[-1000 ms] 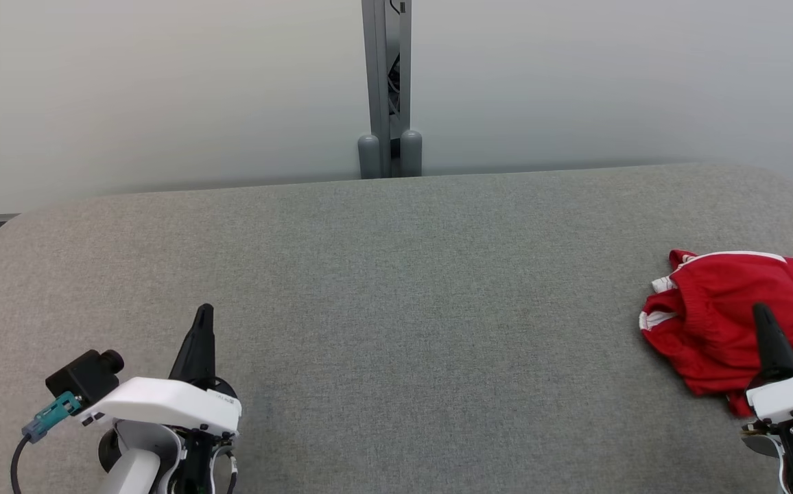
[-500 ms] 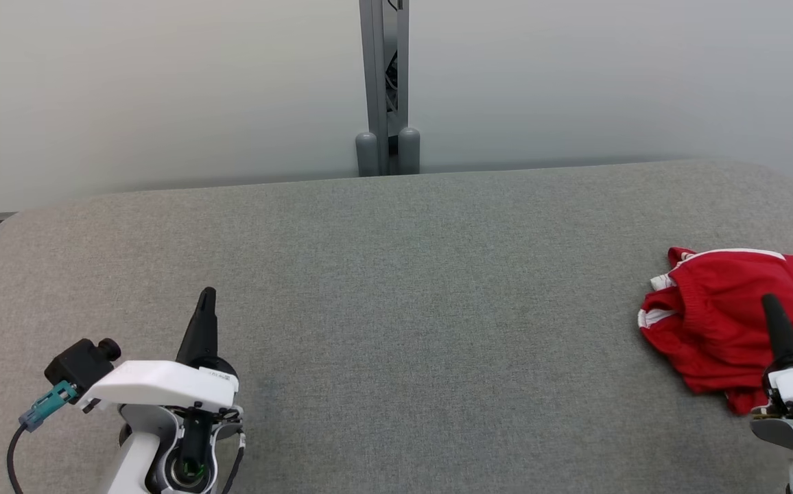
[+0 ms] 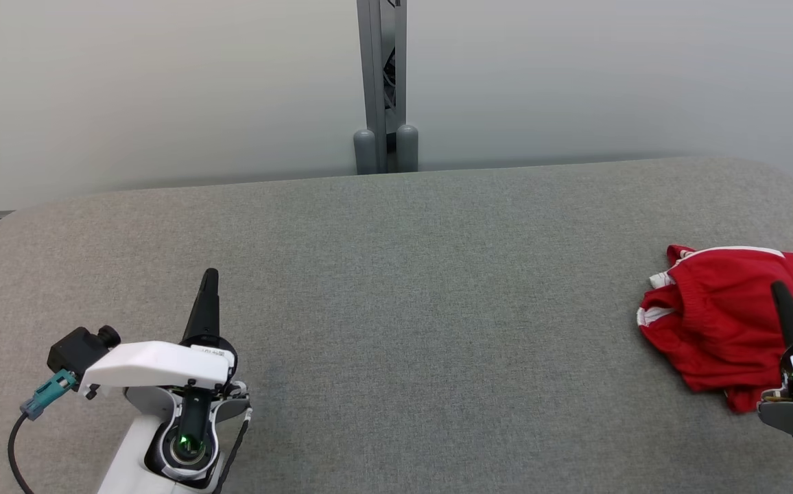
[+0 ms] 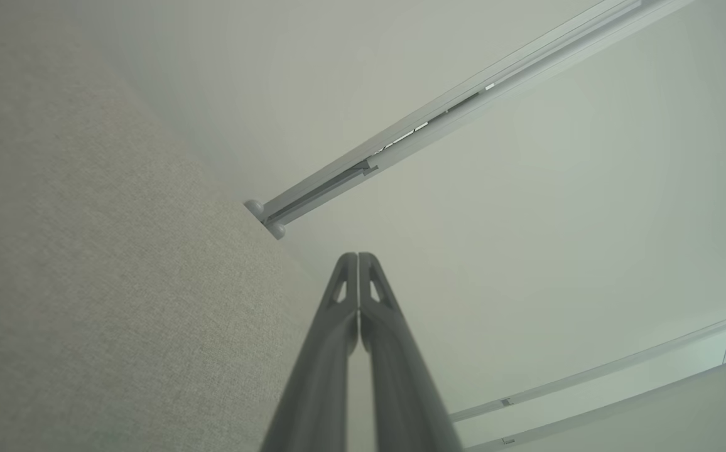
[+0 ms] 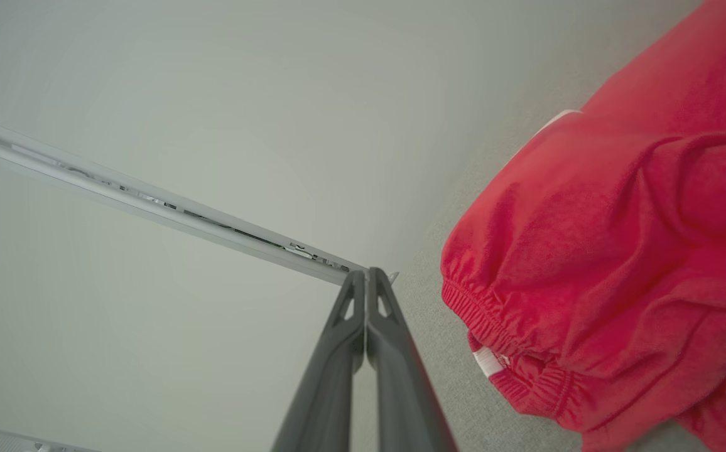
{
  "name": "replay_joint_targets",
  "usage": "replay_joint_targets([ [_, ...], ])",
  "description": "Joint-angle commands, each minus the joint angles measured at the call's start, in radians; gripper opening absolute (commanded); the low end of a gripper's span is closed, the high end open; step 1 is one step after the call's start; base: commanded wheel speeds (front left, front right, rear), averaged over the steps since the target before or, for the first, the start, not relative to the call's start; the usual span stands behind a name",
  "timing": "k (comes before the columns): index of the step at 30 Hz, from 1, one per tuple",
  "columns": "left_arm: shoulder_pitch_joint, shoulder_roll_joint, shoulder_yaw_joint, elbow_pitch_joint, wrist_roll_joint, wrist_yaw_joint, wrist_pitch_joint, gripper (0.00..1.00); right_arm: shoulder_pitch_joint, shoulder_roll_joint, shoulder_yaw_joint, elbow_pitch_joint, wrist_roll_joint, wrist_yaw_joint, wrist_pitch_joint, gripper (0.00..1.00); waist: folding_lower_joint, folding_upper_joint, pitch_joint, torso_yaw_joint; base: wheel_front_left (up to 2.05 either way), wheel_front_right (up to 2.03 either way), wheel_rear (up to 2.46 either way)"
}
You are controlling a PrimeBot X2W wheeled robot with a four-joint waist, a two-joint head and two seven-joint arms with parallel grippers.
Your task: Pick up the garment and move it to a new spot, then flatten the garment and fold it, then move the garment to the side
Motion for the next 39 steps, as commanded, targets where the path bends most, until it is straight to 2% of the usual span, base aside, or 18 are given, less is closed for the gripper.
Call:
replay_joint_targets([
  [1,-0.032,-0.001,0.009,0.001,-0.021,-0.011,0.002,0.0,-0.025,-0.015,-0.011,-0.002,0.024,0.0,0.011,0.0,0.0,0.0,0.0,0.0,0.0,0.0,0.0],
  [39,-0.124,-0.064,0.043,0.097,-0.296,-0.09,0.024,0.0,-0.112,-0.038,-0.074,0.098,0.335,0.0,0.097,0.0,0.0,0.0,0.015,-0.009,0.0,0.0,0.0],
])
